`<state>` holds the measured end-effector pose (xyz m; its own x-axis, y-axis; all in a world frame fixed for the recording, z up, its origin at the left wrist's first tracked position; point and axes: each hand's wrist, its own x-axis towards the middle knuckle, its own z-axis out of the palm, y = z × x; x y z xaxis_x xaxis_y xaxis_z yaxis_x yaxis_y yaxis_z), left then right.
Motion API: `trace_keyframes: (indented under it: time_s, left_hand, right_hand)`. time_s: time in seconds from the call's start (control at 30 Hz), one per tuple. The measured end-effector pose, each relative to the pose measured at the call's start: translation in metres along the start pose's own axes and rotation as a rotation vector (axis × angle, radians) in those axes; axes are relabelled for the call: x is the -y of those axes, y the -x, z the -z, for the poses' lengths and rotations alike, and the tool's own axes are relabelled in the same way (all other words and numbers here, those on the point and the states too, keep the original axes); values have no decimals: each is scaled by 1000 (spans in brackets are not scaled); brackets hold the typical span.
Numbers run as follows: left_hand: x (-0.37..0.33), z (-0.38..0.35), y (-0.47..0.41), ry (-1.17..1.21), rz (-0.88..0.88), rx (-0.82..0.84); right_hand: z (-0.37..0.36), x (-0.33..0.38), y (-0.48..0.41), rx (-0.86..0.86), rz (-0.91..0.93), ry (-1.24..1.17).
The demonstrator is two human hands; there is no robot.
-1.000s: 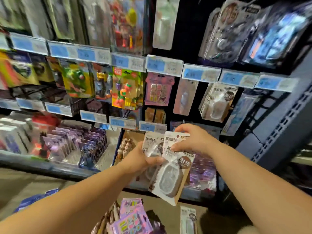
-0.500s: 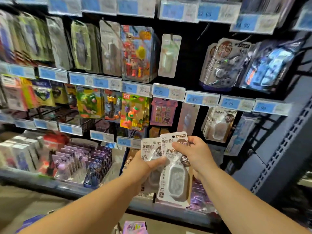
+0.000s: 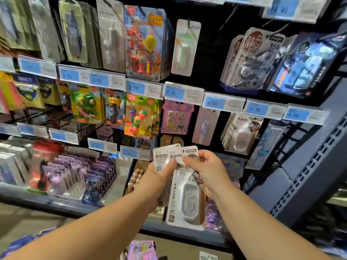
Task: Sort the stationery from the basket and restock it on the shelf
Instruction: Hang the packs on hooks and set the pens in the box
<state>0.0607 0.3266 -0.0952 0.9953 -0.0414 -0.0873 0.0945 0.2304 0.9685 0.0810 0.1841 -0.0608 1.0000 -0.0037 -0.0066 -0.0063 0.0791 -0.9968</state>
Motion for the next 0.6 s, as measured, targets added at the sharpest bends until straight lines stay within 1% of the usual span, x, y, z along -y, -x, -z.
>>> trace_keyframes:
  time_s: [0.07,0.17,0.27,0.33,0.43,0.53,0.6]
  left_hand:
    - [0,0,0,3,-29,41]
    - [1,2,-1,13,8,114]
    - [4,5,-4,21,8,119]
    - [6,6,-5,31,-13,88]
    - [9,7,-7,91,5,7]
    - [11,10,-13,160,61,-108]
    - [10,12,-16,172,87,-132]
  right_hand:
    - [-1,-3,-5,-9,16,-1]
    - [-4,-10,-12,-35,12,22]
    - [-9,-17,-15,-70,-27,44]
    - [-11,-20,-15,-48,-61,104]
    - [-12,-19,-11,25,-130,214]
    - [-11,-23,-6,115,-178,188]
    - [-9,-26,-3,173,-180,215]
